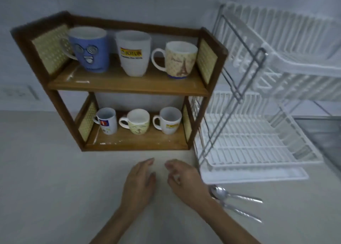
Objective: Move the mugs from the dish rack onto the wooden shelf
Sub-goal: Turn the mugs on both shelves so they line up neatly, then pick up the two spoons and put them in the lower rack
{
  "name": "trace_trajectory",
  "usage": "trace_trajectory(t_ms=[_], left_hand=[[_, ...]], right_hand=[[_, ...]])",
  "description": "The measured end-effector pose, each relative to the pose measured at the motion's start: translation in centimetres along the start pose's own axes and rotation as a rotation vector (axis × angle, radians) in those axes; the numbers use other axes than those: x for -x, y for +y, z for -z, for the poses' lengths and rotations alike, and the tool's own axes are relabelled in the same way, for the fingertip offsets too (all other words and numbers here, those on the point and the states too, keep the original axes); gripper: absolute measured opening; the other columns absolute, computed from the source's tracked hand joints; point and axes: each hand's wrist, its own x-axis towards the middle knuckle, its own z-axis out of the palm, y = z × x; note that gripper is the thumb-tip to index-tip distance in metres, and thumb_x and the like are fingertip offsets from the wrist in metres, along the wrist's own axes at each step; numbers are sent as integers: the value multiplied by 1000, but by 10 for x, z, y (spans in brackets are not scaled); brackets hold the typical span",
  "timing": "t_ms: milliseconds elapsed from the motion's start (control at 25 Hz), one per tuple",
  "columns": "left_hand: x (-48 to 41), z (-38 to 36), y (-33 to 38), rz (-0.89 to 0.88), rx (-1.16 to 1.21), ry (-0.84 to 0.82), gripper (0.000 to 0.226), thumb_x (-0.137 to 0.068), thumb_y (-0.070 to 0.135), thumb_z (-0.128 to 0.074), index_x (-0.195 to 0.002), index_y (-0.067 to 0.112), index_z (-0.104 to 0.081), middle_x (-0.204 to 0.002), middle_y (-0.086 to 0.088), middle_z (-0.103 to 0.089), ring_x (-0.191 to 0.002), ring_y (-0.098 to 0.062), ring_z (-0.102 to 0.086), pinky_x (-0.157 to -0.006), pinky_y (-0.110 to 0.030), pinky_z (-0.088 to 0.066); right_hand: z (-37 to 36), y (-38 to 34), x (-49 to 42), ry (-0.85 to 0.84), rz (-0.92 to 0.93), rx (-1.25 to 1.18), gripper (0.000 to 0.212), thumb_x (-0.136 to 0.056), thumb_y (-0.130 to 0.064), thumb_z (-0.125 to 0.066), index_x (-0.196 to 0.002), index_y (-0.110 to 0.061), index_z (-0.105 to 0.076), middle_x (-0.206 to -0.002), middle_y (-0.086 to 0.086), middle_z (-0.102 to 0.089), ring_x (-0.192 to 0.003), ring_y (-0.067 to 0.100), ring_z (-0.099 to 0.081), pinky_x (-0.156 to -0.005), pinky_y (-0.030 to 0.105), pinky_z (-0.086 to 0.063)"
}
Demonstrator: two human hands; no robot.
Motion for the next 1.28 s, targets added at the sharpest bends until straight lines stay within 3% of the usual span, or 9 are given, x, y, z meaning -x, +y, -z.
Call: trace_trajectory(t_ms=[160, 280, 440, 640, 800, 960, 1080, 1160, 1280], left_hand=[[68, -51, 52, 26, 159, -141, 48, -82, 6, -62, -129, 17, -54, -107, 4, -63, -98, -10, -59, -89, -16, -43], [79, -93, 99, -88, 101, -430, 55, -86, 20, -51, -140, 22, -41, -115, -1, -62, -105, -18, -58, -94, -31, -45], [70, -139, 143, -156, -243, -628, 59, -93, 34, -44, -148, 30, -23, -144, -6, -44, -125, -29, -47, -98, -37, -41], [79, -157, 154, -59, -438, -511, 46, -91, 47, -42, -131, 24, -43, -129, -3, -52, -114, -26, -53, -89, -36, -45], [99, -141, 151, -21, -398, -275, 24, -76, 27, -76, -88, 9, -65, -84, -14, -62, -70, -34, -62, -59, -35, -52], [101, -133, 161, 334, -578, -235, 20, -90, 9, -57, -110, 4, -56, -97, -19, -61, -84, -37, -60, -72, -42, -50], [99, -127, 171, 549, -375, -272, 17, -93, 13, -46, -110, 10, -48, -105, -10, -64, -96, -31, -60, -77, -34, -44], [90, -111, 188, 535, -219, -370, 3, -91, 19, -53, -88, 18, -54, -87, -1, -65, -81, -19, -62, -67, -23, -44], [57, -91, 229, 531, 376, -463, 28, -89, 25, -64, -66, 18, -50, -62, 6, -48, -55, -5, -49, -58, -16, -45]], right_hand=[[44, 62, 78, 30, -220, 63, 16, -77, -12, -68, -86, -25, -71, -79, -5, -76, -66, 8, -67, -66, 26, -54], [76, 113, 96, 119, -350, 178, 18, -78, -10, -68, -89, -22, -73, -87, 2, -75, -82, 21, -67, -74, 33, -53], [97, 159, 98, -54, -410, 395, 32, -79, -20, -66, -111, -24, -69, -116, 1, -64, -107, 28, -55, -89, 36, -47], [111, 178, 92, -191, -295, 425, 16, -84, -25, -60, -100, -25, -65, -109, -2, -62, -107, 24, -54, -85, 34, -47], [126, 190, 86, -374, -259, 302, 5, -78, -20, -62, -83, -21, -63, -96, 3, -65, -88, 21, -60, -71, 31, -51], [148, 198, 84, -607, -149, 153, 8, -78, -17, -66, -76, -23, -61, -76, -10, -60, -67, 10, -56, -48, 6, -39], [179, 192, 72, -651, -27, 34, 10, -78, -23, -72, -72, -28, -65, -72, -14, -64, -64, -3, -58, -55, 5, -42], [206, 184, 57, -611, -23, -190, 8, -78, -23, -74, -72, -26, -69, -68, -14, -67, -61, -3, -60, -55, 7, -44], [240, 182, 21, -413, -77, -439, 10, -78, -17, -76, -73, -24, -70, -60, -12, -66, -55, 1, -59, -49, 13, -47]])
